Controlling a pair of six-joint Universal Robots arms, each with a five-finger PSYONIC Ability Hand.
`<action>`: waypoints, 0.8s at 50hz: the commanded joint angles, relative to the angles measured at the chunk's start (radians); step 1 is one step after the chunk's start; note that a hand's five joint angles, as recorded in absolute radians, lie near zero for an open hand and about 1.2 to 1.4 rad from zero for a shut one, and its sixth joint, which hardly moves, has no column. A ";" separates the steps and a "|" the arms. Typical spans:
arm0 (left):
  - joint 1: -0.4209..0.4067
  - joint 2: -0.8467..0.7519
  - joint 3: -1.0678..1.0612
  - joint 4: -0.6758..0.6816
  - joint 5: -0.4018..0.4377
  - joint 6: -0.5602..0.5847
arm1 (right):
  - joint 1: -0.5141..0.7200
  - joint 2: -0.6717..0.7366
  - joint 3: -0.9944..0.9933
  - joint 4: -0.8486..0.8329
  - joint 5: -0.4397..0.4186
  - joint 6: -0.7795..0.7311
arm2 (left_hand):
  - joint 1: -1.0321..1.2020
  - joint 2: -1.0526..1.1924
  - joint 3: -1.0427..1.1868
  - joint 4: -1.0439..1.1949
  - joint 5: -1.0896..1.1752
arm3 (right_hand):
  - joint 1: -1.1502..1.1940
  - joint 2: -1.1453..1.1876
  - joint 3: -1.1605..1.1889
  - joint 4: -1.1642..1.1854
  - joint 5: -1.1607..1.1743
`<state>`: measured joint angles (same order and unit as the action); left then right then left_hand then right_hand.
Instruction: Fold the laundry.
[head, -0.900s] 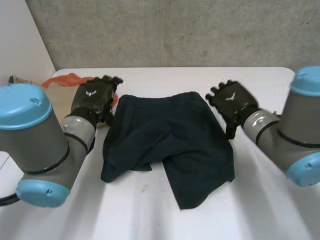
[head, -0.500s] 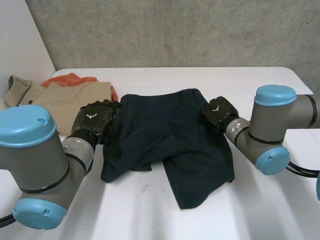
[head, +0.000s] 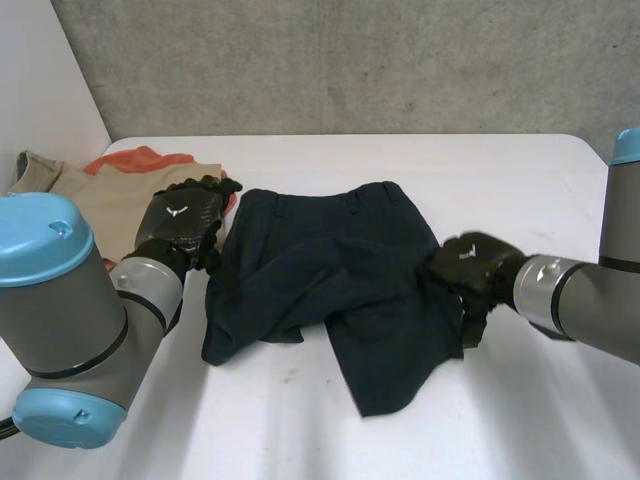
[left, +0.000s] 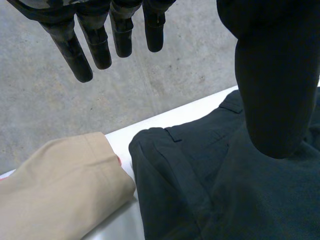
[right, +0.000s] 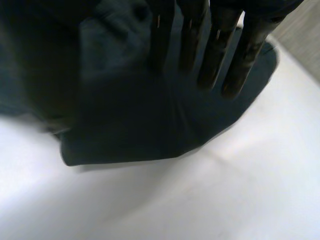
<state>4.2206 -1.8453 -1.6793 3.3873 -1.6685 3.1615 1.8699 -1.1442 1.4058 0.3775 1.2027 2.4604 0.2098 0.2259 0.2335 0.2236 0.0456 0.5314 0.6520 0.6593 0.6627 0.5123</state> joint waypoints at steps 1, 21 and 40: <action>-0.007 -0.011 -0.010 -0.002 -0.005 0.000 | 0.003 0.043 -0.074 -0.216 -0.014 0.081 | 0.007 -0.009 -0.017 -0.007 -0.004 | -0.357 -0.478 -0.485 -0.488 -0.512; -0.010 -0.003 -0.051 -0.003 -0.007 -0.001 | 0.035 0.448 -0.403 -0.262 0.005 0.074 | 0.004 -0.012 -0.020 -0.010 -0.007 | 0.278 0.157 0.150 0.146 0.122; -0.014 0.026 -0.050 -0.003 -0.007 -0.001 | 0.028 0.086 -0.100 0.162 -0.017 0.055 | 0.001 -0.015 -0.023 -0.013 -0.010 | 0.865 0.744 0.737 0.734 0.709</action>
<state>4.2028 -1.8360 -1.7278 3.3843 -1.6751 3.1600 1.9003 -0.9226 1.1750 0.2061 1.1983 2.5321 0.2098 0.2259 0.2335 0.2233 0.0455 0.9731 1.1731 1.1829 1.1891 0.9942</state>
